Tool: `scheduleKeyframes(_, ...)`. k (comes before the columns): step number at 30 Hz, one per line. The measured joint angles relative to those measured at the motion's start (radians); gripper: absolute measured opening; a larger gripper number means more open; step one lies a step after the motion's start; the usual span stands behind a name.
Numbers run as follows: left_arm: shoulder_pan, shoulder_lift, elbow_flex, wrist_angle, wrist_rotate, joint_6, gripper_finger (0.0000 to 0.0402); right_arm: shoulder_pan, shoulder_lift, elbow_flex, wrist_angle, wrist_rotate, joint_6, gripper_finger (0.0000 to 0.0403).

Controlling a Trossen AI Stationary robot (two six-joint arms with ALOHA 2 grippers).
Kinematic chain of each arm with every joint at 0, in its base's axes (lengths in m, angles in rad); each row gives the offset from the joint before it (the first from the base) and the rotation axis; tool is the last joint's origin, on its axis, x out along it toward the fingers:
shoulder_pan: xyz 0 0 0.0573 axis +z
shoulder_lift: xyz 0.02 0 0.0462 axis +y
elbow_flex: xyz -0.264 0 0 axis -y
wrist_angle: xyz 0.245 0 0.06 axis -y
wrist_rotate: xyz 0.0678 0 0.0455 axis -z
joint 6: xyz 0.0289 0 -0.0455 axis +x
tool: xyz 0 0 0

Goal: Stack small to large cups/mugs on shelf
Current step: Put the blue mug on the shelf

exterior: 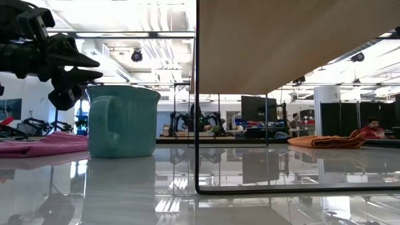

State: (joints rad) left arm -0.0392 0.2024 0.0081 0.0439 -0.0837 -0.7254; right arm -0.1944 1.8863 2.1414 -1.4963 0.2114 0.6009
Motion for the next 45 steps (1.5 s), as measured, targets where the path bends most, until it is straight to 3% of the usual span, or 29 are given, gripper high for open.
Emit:
scheduleKeyframes(4, 0.0, 0.0, 0.0, 0.0, 0.0, 0.0, 0.0086, 0.016, -0.038, 0.044, -0.071, 0.034, 0.057, 0.0163)
scheduleKeyframes(7, 0.0, 0.001, 0.0, 0.0, 0.0, 0.0, 0.0086, 0.031, -0.111, 0.006, -0.078, -0.007, 0.156, 0.0161)
scheduleKeyframes(11, 0.0, 0.002, 0.0, 0.003, 0.0, 0.0, 0.0086, 0.074, -0.232, -0.104, -0.078, -0.017, 0.307, 0.0129)
scheduleKeyframes(19, 0.0, 0.006, 0.0, 0.013, -0.009, -0.002, 0.0086, 0.218, -0.404, -0.38, -0.074, -0.06, 0.612, 0.0021)
scheduleKeyframes(22, 0.0, 0.005, 0.0, 0.096, -0.088, 0.006, 0.0086, 0.241, -0.433, -0.447, -0.073, -0.061, 0.662, 0.0012)
scheduleKeyframes(28, 0.0, 0.004, 0.0, 0.17, -0.104, 0.006, 0.0086, 0.245, -0.46, -0.548, -0.065, -0.08, 0.675, 0.0009)
scheduleKeyframes(38, 0.0, 0.011, 0.0, 0.605, -0.178, 0.087, 0.0086, 0.245, -0.461, -0.565, -0.033, -0.08, 0.665, 0.0009)
scheduleKeyframes(42, 0.001, 0.01, 0.0, 0.816, -0.344, 0.143, 0.0086, 0.243, -0.462, -0.565, -0.03, -0.08, 0.647, 0.0009)
scheduleKeyframes(45, 0.001, 0.006, 0.0, 0.858, -0.371, 0.215, 0.0086, 0.241, -0.462, -0.564, -0.03, -0.08, 0.634, 0.0009)
